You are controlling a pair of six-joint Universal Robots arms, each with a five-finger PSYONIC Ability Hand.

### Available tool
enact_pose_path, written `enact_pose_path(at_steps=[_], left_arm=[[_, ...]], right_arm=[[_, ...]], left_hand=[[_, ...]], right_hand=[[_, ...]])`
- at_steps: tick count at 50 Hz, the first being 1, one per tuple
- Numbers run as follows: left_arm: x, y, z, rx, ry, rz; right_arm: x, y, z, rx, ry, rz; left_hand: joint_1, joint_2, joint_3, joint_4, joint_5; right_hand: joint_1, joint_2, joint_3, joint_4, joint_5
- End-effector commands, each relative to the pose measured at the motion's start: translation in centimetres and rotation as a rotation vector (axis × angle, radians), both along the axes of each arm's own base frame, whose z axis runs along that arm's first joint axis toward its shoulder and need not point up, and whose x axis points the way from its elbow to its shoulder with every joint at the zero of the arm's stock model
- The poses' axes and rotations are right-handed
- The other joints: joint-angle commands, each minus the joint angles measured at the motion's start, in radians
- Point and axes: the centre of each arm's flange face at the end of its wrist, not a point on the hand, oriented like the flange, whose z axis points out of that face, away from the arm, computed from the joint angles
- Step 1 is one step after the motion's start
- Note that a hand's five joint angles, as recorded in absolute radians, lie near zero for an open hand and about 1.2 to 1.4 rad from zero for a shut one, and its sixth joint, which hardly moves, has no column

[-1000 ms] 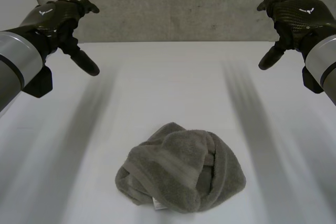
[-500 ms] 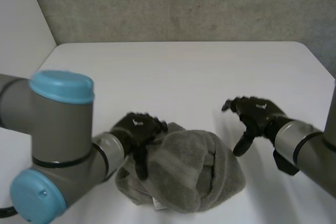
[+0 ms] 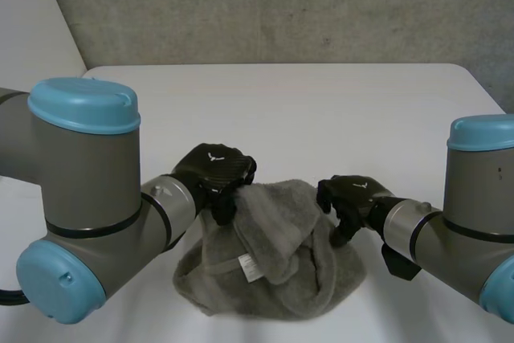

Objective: Fold the towel.

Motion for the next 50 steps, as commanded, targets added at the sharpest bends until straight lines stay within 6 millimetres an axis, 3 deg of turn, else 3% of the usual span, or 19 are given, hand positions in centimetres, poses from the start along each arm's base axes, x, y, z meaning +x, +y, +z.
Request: enact_pose_path(at_steps=[1, 10, 13, 14, 15, 19, 22, 24, 25, 26, 27, 29, 34, 38, 43, 45, 46, 48, 50], left_arm=[[0.7, 0.9, -1.8, 0.053, -0.044, -0.005], [1.1, 1.3, -2.5, 0.075, -0.064, -0.005], [0.9, 1.0, -2.1, 0.060, -0.053, -0.003], [0.9, 1.0, -2.1, 0.060, -0.053, -0.003], [0.8, 0.6, -1.8, 0.046, -0.043, 0.001], [0.4, -1.0, -0.2, -0.025, 0.008, 0.019], [0.1, -3.2, 2.5, -0.122, 0.077, 0.049], [0.0, -4.5, 4.5, -0.187, 0.122, 0.068], [0.1, -5.6, 6.8, -0.267, 0.173, 0.088], [0.3, -6.7, 9.2, -0.350, 0.238, 0.118], [0.3, -6.7, 9.2, -0.351, 0.238, 0.118], [1.4, -8.2, 13.0, -0.496, 0.337, 0.175], [2.2, -7.9, 15.3, -0.601, 0.411, 0.184], [2.4, -7.4, 14.2, -0.595, 0.399, 0.182], [2.7, -6.7, 10.2, -0.524, 0.342, 0.178], [3.0, -6.1, 7.0, -0.464, 0.299, 0.171], [3.0, -6.1, 7.0, -0.464, 0.299, 0.171], [3.2, -5.2, 4.2, -0.431, 0.227, 0.141], [3.3, -4.7, 2.9, -0.423, 0.173, 0.113]], right_arm=[[-0.4, 0.2, -0.2, 0.033, -0.020, -0.018], [-0.5, 0.8, -1.1, 0.071, -0.005, -0.012], [-0.4, 0.9, -1.1, 0.079, -0.021, 0.006], [-0.4, 0.9, -1.1, 0.079, -0.021, 0.006], [-0.2, 0.8, -0.9, 0.074, -0.032, 0.017], [0.4, -0.1, 0.3, 0.027, -0.063, 0.039], [1.2, -2.2, 3.3, -0.100, -0.097, 0.044], [1.7, -4.1, 8.8, -0.308, -0.171, 0.042], [1.7, -4.1, 8.9, -0.309, -0.172, 0.042], [1.8, -4.5, 12.6, -0.455, -0.224, 0.046], [1.8, -4.5, 12.6, -0.456, -0.224, 0.046], [1.4, -4.7, 18.3, -0.744, -0.324, 0.039], [1.1, -3.6, 21.8, -1.027, -0.403, 0.062], [1.0, -3.1, 20.6, -1.086, -0.375, 0.077], [1.7, -2.1, 16.9, -1.070, -0.257, 0.153], [2.6, -1.5, 13.1, -0.980, -0.178, 0.217], [2.6, -1.5, 13.1, -0.979, -0.177, 0.218], [3.1, -0.3, 9.0, -0.834, -0.091, 0.279], [3.1, 0.4, 7.2, -0.763, -0.046, 0.310]], left_hand=[[-0.297, -0.367, -0.413, -0.393, -0.533], [-0.472, -0.541, -0.587, -0.568, -0.708], [-0.045, -0.114, -0.161, -0.141, -0.281], [-0.043, -0.112, -0.159, -0.139, -0.279], [0.052, -0.017, -0.063, -0.044, -0.184], [0.053, -0.016, -0.062, -0.043, -0.183], [0.053, -0.016, -0.062, -0.043, -0.183], [0.053, -0.016, -0.062, -0.043, -0.183], [0.053, -0.016, -0.062, -0.043, -0.183], [0.053, -0.016, -0.062, -0.043, -0.183], [0.053, -0.016, -0.062, -0.043, -0.183], [0.053, -0.016, -0.062, -0.043, -0.183], [0.053, -0.016, -0.062, -0.043, -0.183], [0.053, -0.016, -0.062, -0.043, -0.183], [0.053, -0.016, -0.062, -0.043, -0.183], [0.053, -0.016, -0.062, -0.043, -0.183], [0.053, -0.016, -0.062, -0.043, -0.183], [-0.001, -0.071, -0.117, -0.097, -0.237], [-0.051, -0.121, -0.167, -0.147, -0.287]], right_hand=[[-0.239, -0.233, -0.243, -0.244, -0.233], [-0.221, -0.216, -0.226, -0.227, -0.216], [0.372, 0.377, 0.367, 0.366, 0.377], [0.375, 0.380, 0.370, 0.369, 0.380], [0.616, 0.621, 0.611, 0.610, 0.621], [0.670, 0.676, 0.665, 0.664, 0.676], [0.670, 0.676, 0.665, 0.664, 0.676], [0.670, 0.676, 0.665, 0.664, 0.676], [0.670, 0.676, 0.665, 0.664, 0.676], [0.670, 0.676, 0.665, 0.664, 0.676], [0.670, 0.676, 0.665, 0.664, 0.676], [0.670, 0.676, 0.665, 0.664, 0.676], [0.670, 0.676, 0.665, 0.664, 0.676], [0.670, 0.676, 0.665, 0.664, 0.676], [0.670, 0.676, 0.665, 0.664, 0.676], [0.670, 0.676, 0.665, 0.664, 0.676], [0.670, 0.676, 0.665, 0.664, 0.676], [0.670, 0.676, 0.665, 0.664, 0.676], [0.670, 0.676, 0.665, 0.664, 0.676]])
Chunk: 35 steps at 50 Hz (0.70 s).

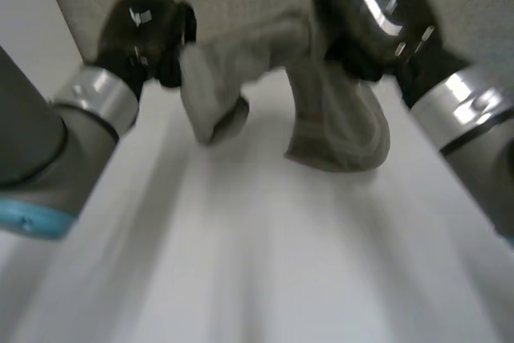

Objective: Fold the towel.

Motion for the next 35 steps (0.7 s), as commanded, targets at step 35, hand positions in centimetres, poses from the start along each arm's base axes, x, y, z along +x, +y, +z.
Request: enact_pose_path(at_steps=[35], left_arm=[[1.9, 2.8, -8.3, 0.264, -0.353, -0.065]], right_arm=[[-2.5, -6.9, -9.7, 0.550, 0.343, -0.224]], left_hand=[[-0.871, -0.941, -1.026, -1.004, -1.110]], right_hand=[[-1.012, -0.993, -1.064, -1.072, -1.031]])
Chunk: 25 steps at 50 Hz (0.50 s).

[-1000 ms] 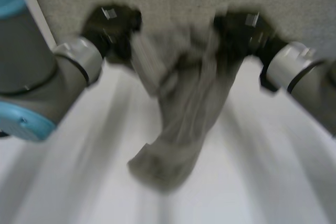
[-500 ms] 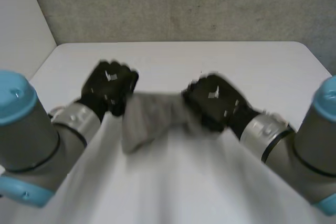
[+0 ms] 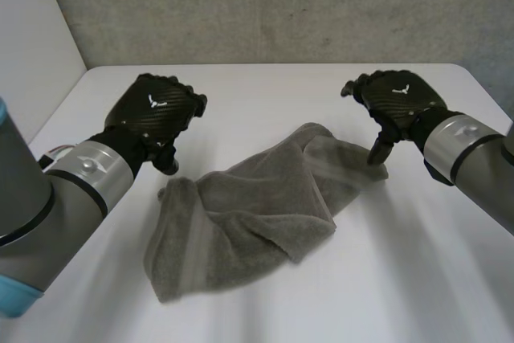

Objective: Fold the towel.

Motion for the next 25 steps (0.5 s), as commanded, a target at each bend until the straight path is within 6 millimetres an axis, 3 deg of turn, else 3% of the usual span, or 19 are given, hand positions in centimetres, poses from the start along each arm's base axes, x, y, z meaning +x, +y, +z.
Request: enact_pose_path(at_steps=[1, 3, 8, 17, 25], left_arm=[[-0.1, -0.4, -3.5, 0.173, -0.005, 0.026], [-0.3, -0.4, -4.3, 0.212, 0.001, 0.026], [-0.7, -0.8, -5.3, 0.247, 0.007, 0.024], [-1.4, -2.9, -8.0, 0.337, -0.064, 0.083], [-1.1, -3.2, -9.8, 0.437, -0.136, 0.120]], right_arm=[[1.1, -2.4, -3.0, 0.059, 0.093, 0.034], [1.5, -3.7, -4.1, 0.062, 0.112, 0.040], [2.5, -4.6, -5.9, 0.049, 0.154, 0.078], [4.9, -6.8, -7.9, -0.027, 0.224, 0.123], [6.0, -8.1, -9.8, 0.020, 0.229, 0.140]], left_hand=[[-0.106, -0.101, -0.100, -0.109, -0.258], [-0.138, -0.133, -0.132, -0.141, -0.290], [-0.265, -0.260, -0.258, -0.267, -0.416], [-0.230, -0.225, -0.223, -0.232, -0.381], [-0.189, -0.184, -0.182, -0.191, -0.340]], right_hand=[[-0.020, -0.059, -0.012, -0.020, 0.012], [0.042, 0.002, 0.049, 0.041, 0.074], [0.042, 0.002, 0.049, 0.041, 0.074], [0.045, 0.005, 0.052, 0.044, 0.077], [0.104, 0.064, 0.111, 0.103, 0.136]])
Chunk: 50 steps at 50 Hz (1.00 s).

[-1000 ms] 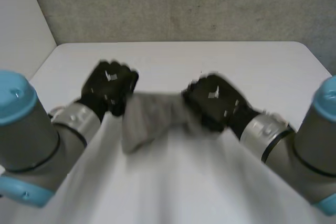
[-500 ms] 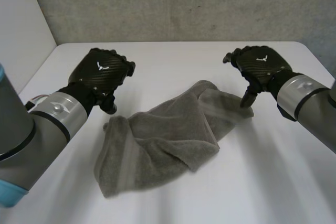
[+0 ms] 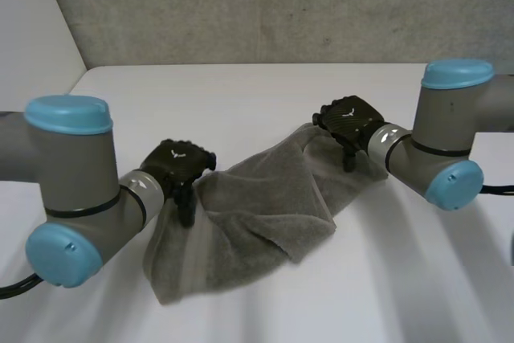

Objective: Fold the towel.

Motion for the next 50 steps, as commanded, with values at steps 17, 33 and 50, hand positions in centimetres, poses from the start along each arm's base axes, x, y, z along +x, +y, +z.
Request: enact_pose_path(at_steps=[17, 33, 50], left_arm=[[0.4, 0.3, 1.2, 0.019, -0.019, 0.028], [0.9, 2.9, 3.0, -0.001, 0.000, 0.002], [3.1, 7.3, 3.8, -0.083, 0.041, -0.011]], right_arm=[[0.9, -2.0, -2.2, 0.107, 0.003, -0.014], [-1.1, 0.7, 1.9, 0.089, -0.014, -0.045], [-2.1, -2.0, -2.5, 0.234, -0.109, -0.202]], left_hand=[[0.744, 0.732, 0.754, 0.746, 0.593], [0.947, 0.934, 0.956, 0.948, 0.795], [0.947, 0.934, 0.956, 0.948, 0.795]], right_hand=[[1.089, 1.076, 1.093, 1.104, 1.075], [0.558, 0.545, 0.561, 0.572, 0.543], [0.057, 0.044, 0.060, 0.071, 0.042]])
